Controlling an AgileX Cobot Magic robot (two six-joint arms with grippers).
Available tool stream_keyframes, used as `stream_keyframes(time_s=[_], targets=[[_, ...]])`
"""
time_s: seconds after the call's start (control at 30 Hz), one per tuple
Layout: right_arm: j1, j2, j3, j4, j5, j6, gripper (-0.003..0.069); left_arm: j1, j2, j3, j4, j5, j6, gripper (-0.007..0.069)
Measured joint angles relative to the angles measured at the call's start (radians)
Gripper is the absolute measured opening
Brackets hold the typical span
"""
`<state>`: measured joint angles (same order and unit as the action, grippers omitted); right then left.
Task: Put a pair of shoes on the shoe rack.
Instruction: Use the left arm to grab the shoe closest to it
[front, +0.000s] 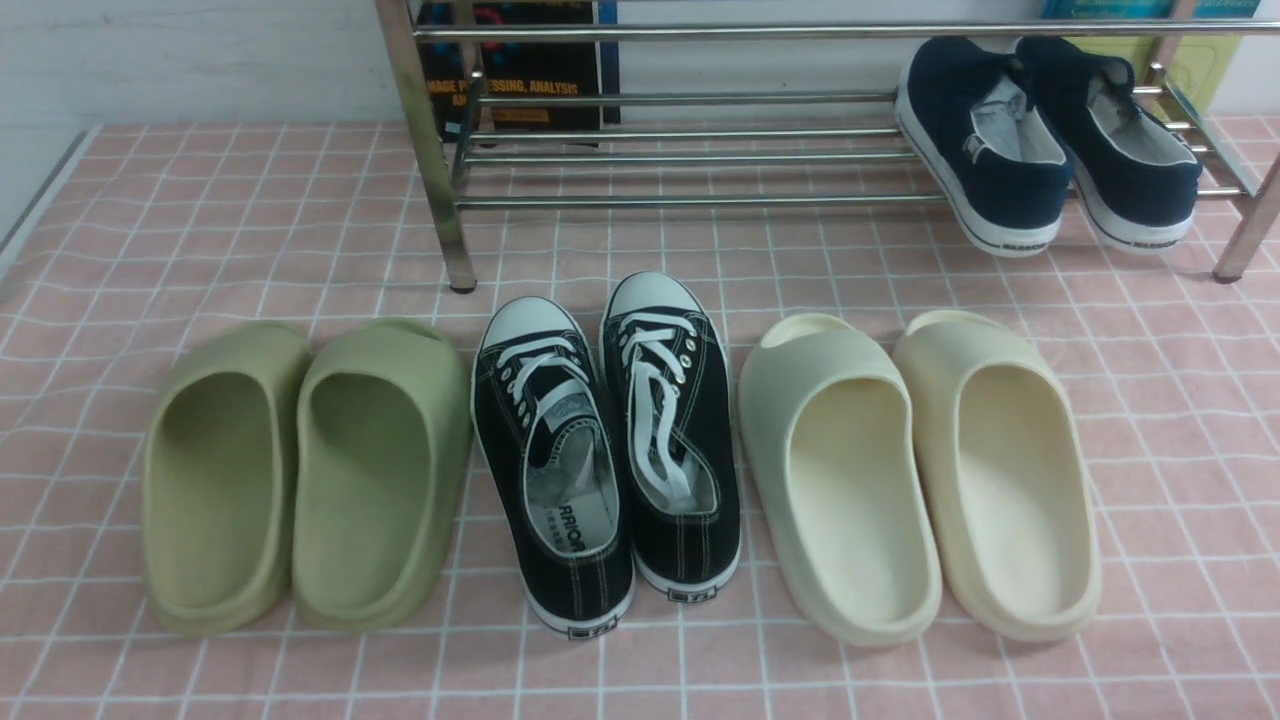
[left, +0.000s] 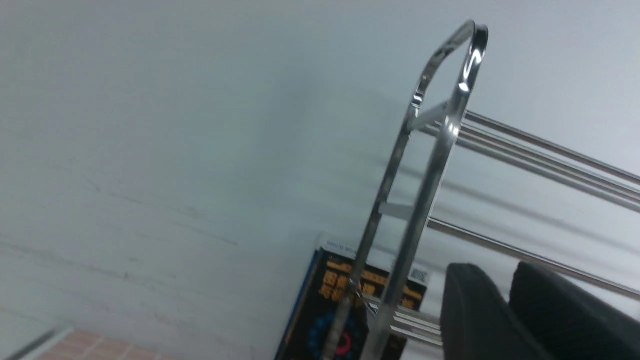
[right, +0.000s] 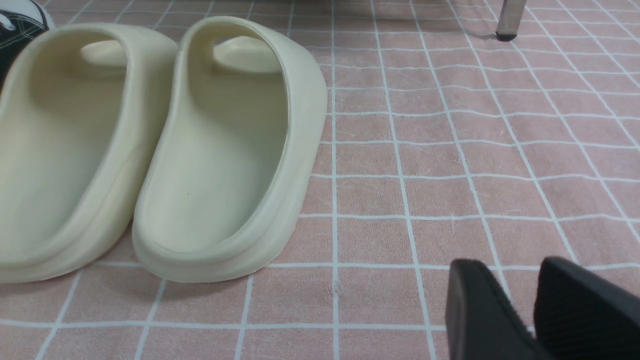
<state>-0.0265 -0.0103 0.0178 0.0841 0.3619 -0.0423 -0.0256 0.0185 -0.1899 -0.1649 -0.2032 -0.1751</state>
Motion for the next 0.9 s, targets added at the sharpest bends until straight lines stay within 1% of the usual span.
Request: stream_keyframes(time_s=[0.1,0.13,0.17,0.2,0.23,0.33,0.4,0.43,0.47,0.5,0.53,0.57,0.63,0.7,0.77,0.8,0.83,0.87,0.9], targets=[[0.000,0.000,0.000,0.000,0.000,0.000,0.0198,0.000,0.088,-0.135,0.011,0.181,0.014,0.0038],[0.000,0.000,0.000,0.000,0.000,0.000,0.0198,0.000,0.212,-0.258,0.037,0.339,0.039,0.0008],[0.000,0.000,0.000,0.000,0.000,0.000,0.0198,0.000,0.212,-0.269,0.040,0.353,0.042,0.0007],[0.000,0.000,0.000,0.000,0.000,0.000,0.0199,0.000,0.324,-0.337,0.062,0.434,0.056,0.0002],[0.000,0.000,0.000,0.000,0.000,0.000,0.0202,0.000,0.394,-0.382,0.075,0.480,0.062,0.0002],[0.000,0.000,0.000,0.000,0.000,0.000,0.0208,0.000,0.626,-0.441,0.083,0.526,0.061,0.0002],[0.000,0.000,0.000,0.000,0.000,0.000,0.0209,0.000,0.692,-0.445,0.074,0.534,0.052,0.0002],[0.000,0.000,0.000,0.000,0.000,0.000,0.0209,0.000,0.732,-0.449,0.061,0.543,0.044,0.0002],[0.000,0.000,0.000,0.000,0.000,0.000,0.0209,0.000,0.847,-0.463,0.016,0.593,0.039,0.0002],[0.000,0.000,0.000,0.000,0.000,0.000,0.0211,0.000,0.910,-0.480,-0.020,0.639,0.050,0.0002],[0.000,0.000,0.000,0.000,0.000,0.000,0.0211,0.000,0.923,-0.484,-0.036,0.649,0.054,0.0002],[0.000,0.000,0.000,0.000,0.000,0.000,0.0214,0.000,1.034,-0.529,-0.117,0.755,0.114,0.0002],[0.000,0.000,0.000,0.000,0.000,0.000,0.0216,0.000,1.101,-0.575,-0.187,0.842,0.175,0.0003],[0.000,0.000,0.000,0.000,0.000,0.000,0.0219,-0.007,1.170,-0.622,-0.275,0.909,0.271,0.0017],[0.000,0.000,0.000,0.000,0.000,0.000,0.0221,-0.048,1.227,-0.664,-0.335,0.933,0.344,0.0054],[0.000,0.000,0.000,0.000,0.000,0.000,0.0222,-0.074,1.245,-0.679,-0.347,0.935,0.361,0.0075],[0.000,0.000,0.000,0.000,0.000,0.000,0.0225,-0.128,1.275,-0.706,-0.351,0.935,0.375,0.0120],[0.000,0.000,0.000,0.000,0.000,0.000,0.0225,-0.145,1.284,-0.713,-0.351,0.935,0.375,0.0136],[0.000,0.000,0.000,0.000,0.000,0.000,0.0227,-0.198,1.310,-0.737,-0.334,0.934,0.368,0.0186]])
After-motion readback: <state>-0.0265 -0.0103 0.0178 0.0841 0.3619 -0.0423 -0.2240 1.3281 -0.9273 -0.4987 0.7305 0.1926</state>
